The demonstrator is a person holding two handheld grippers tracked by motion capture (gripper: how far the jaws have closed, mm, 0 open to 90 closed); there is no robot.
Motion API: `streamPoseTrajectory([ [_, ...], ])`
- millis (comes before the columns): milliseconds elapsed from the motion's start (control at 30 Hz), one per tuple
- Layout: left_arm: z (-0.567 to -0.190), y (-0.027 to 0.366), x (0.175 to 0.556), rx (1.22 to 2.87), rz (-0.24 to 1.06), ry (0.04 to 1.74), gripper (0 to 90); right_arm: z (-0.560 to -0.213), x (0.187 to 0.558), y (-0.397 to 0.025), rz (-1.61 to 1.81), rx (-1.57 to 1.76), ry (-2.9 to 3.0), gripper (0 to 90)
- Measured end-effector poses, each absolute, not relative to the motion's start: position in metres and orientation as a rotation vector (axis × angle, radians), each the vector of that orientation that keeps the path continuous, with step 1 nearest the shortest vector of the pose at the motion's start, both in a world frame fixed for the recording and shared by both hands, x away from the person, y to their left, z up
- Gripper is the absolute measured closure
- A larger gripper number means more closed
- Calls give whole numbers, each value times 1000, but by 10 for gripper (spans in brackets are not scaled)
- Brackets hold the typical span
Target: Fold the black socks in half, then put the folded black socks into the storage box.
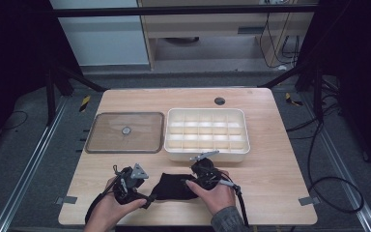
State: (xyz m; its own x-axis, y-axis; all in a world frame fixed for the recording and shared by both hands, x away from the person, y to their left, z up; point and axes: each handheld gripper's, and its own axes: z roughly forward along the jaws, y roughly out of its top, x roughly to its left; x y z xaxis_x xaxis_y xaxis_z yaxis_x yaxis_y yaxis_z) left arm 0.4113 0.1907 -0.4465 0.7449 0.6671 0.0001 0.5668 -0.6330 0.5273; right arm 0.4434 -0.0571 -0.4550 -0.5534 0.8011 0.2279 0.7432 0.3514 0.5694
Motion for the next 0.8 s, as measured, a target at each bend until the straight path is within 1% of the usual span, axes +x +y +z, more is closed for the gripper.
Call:
streamPoseTrajectory([
  [100,-449,187,408,2431,266,913,205,-459,444,-56,982,1431,2519,362],
  [167,-452,185,408,2426,260,911,206,-461,446,-56,982,1427,2521,386],
  [233,-455,183,409,2418,258,924,211,-462,446,-56,971,1435,2508,461],
  [267,-456,182,410,2418,258,932,221,-463,446,-56,966,1438,2507,474],
  [433,-459,177,409,2423,259,935,253,-463,445,-59,978,1452,2491,466],
  [500,-458,174,409,2424,271,940,281,-462,445,-60,981,1458,2495,462],
  [800,-461,171,406,2468,250,918,380,-458,447,-64,990,1460,2487,456],
])
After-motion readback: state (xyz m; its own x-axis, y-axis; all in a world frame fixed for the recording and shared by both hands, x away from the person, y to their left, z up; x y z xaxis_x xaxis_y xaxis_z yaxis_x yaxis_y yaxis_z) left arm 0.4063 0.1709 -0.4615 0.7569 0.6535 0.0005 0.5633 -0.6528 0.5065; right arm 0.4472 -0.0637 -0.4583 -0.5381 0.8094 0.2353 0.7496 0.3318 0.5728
